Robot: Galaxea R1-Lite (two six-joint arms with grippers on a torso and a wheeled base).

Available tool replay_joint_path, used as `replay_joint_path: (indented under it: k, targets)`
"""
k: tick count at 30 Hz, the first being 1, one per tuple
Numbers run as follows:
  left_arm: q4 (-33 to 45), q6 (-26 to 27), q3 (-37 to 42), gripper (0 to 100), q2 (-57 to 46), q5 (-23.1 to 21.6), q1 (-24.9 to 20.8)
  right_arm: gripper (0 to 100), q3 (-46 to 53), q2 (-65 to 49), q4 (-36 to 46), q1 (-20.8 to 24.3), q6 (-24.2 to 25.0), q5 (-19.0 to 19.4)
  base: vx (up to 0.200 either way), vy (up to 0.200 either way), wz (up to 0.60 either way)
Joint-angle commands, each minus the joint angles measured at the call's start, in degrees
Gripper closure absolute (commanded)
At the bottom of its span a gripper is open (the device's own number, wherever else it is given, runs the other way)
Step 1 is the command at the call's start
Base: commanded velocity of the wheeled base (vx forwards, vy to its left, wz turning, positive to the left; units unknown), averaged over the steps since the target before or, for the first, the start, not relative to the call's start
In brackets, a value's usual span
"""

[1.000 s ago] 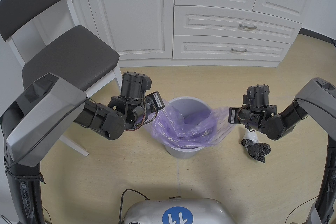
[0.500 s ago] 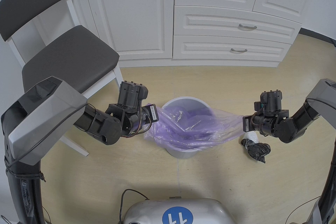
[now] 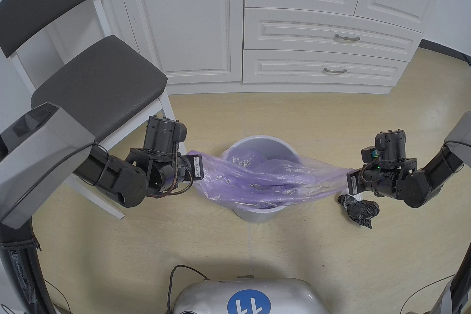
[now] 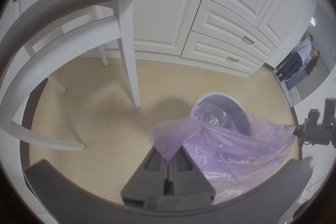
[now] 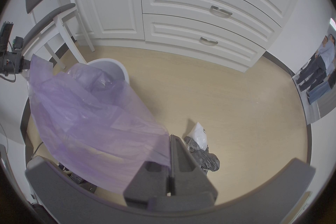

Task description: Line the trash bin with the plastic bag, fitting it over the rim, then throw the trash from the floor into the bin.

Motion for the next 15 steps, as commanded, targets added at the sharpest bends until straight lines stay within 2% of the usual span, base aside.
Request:
replay_joint_path:
  k: [1, 6, 9, 15]
  targets:
    - [0.0, 0.6, 1.3, 100, -2.9, 0.0, 0.4, 100, 0.7, -2.7, 1.6, 0.1, 0.0, 0.1, 0.000, 0.000, 0.00]
    - [0.0, 3.5, 3.6, 100, -4.6, -0.2, 1.1, 100, 0.9, -3.9, 3.9, 0.1, -0.9, 0.1, 0.000, 0.000, 0.00]
    - [0.0, 5.3, 5.2, 100, -5.7, -2.0, 1.4, 100, 1.7, -4.0, 4.3, 0.0, -2.6, 0.1, 0.000, 0.000, 0.00]
    - [0.7, 5.9, 6.7, 100, -7.7, -4.0, 1.9, 100, 2.1, -4.2, 4.6, 0.0, -3.3, 0.1, 0.000, 0.000, 0.00]
